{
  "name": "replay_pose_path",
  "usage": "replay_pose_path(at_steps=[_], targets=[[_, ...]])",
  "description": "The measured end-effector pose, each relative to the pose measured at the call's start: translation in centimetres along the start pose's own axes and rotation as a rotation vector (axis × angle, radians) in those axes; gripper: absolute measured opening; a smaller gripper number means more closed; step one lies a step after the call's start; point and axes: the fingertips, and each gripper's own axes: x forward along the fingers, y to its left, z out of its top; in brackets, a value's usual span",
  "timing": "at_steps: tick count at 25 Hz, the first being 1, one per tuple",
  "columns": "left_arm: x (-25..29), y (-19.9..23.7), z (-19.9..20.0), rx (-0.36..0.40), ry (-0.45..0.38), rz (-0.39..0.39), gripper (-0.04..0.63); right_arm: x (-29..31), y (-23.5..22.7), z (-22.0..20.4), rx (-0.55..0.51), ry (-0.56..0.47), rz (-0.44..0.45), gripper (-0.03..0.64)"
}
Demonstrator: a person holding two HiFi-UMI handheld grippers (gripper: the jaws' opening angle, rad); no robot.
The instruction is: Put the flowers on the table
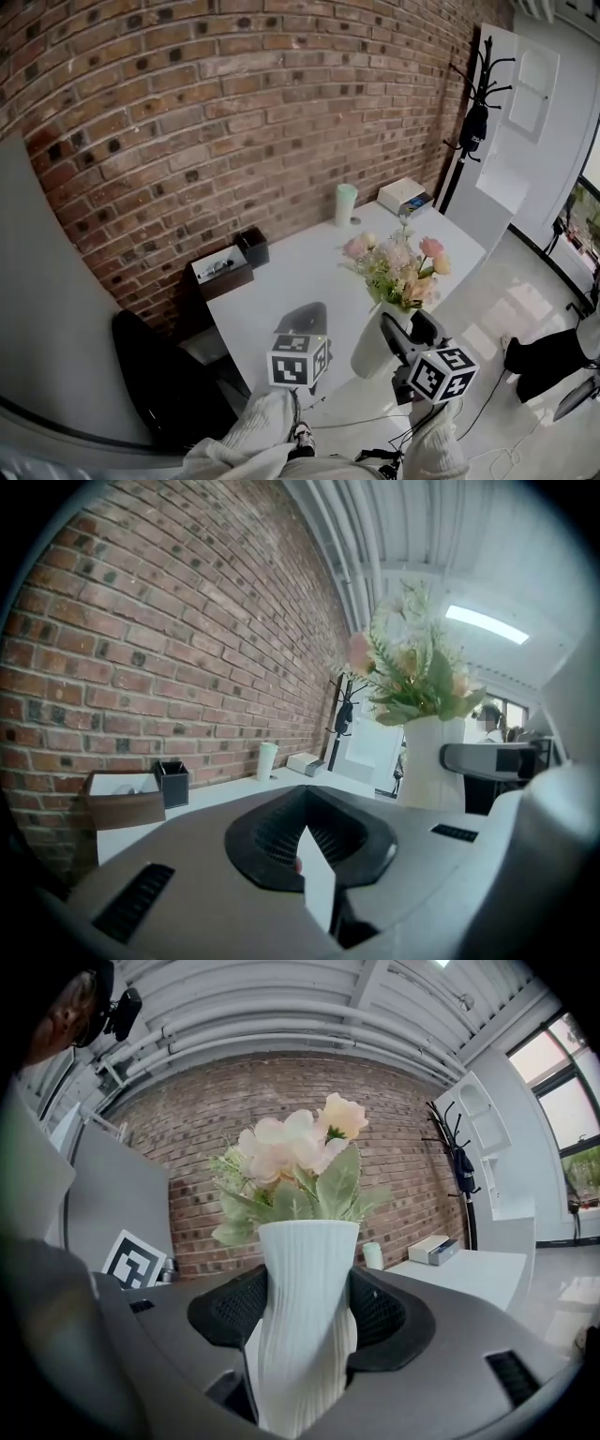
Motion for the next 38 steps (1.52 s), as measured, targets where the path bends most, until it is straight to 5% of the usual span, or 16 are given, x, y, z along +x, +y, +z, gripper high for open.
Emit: replay_pose_path(at_steps=[8, 21, 38], targets=[[4.7, 4.9, 2.4, -0.028, -0.019, 0.039, 0.005, 7.5, -0.9, 0.9, -0.023, 0.027, 0.055, 0.250], [6.3, 9.6, 0.7, -0.084, 0.037, 0.086, 0.005, 13.1, -0.5, -0.8, 0.002, 0.098, 0.090, 0.250], [5.9, 16.9, 2.3, -0.156, -0.025, 0.373, 0.005, 23.6, 1.8, -0.7, 0.009, 0.138, 0.365, 0.250]])
